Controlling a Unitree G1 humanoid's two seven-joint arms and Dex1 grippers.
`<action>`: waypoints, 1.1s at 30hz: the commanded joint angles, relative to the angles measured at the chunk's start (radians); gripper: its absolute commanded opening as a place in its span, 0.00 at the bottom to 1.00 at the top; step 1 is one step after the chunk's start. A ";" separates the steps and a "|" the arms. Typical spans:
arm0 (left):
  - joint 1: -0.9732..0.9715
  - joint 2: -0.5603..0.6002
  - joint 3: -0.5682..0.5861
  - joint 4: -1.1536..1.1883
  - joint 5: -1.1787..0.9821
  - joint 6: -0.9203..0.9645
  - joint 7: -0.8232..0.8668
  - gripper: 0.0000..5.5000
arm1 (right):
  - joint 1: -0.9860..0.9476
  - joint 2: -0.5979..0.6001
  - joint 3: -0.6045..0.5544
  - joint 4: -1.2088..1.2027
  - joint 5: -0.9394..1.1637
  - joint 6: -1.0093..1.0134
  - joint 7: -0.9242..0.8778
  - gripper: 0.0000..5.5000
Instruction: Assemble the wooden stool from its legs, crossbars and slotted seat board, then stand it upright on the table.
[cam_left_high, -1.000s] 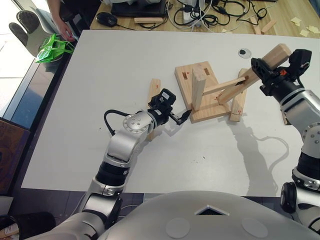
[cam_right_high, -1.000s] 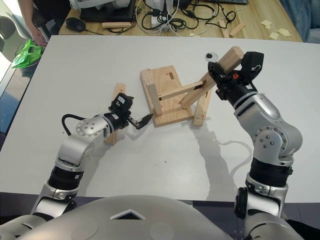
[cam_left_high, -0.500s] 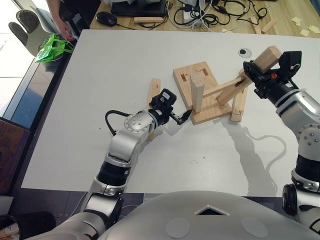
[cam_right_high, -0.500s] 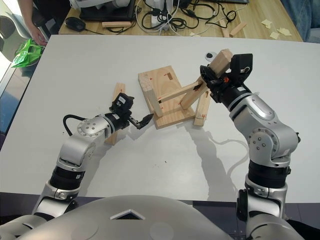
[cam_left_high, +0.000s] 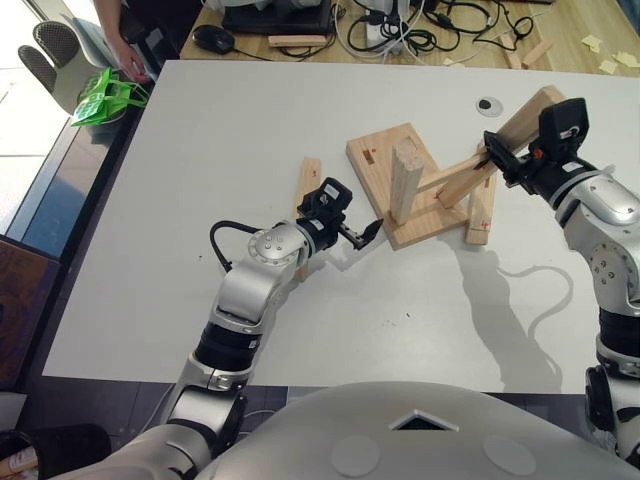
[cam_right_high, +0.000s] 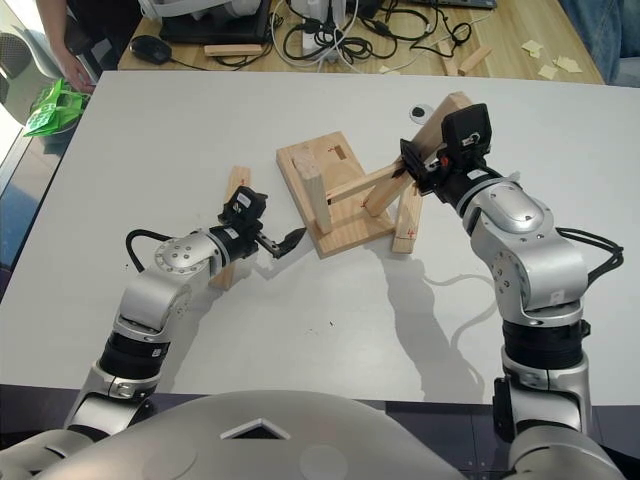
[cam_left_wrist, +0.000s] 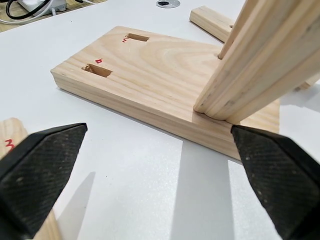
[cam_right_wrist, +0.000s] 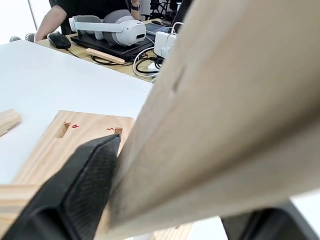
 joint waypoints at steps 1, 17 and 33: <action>-0.015 0.007 0.005 0.008 0.009 -0.007 -0.002 0.98 | 0.035 0.083 -0.022 0.042 0.023 0.027 0.004 0.65; -0.010 0.008 0.012 0.020 0.009 -0.018 -0.004 0.98 | -0.101 0.193 -0.171 0.058 0.125 0.072 -0.031 0.65; -0.016 0.022 0.011 0.020 0.011 -0.014 -0.019 0.98 | -0.118 0.251 -0.134 0.105 0.051 0.057 -0.026 0.65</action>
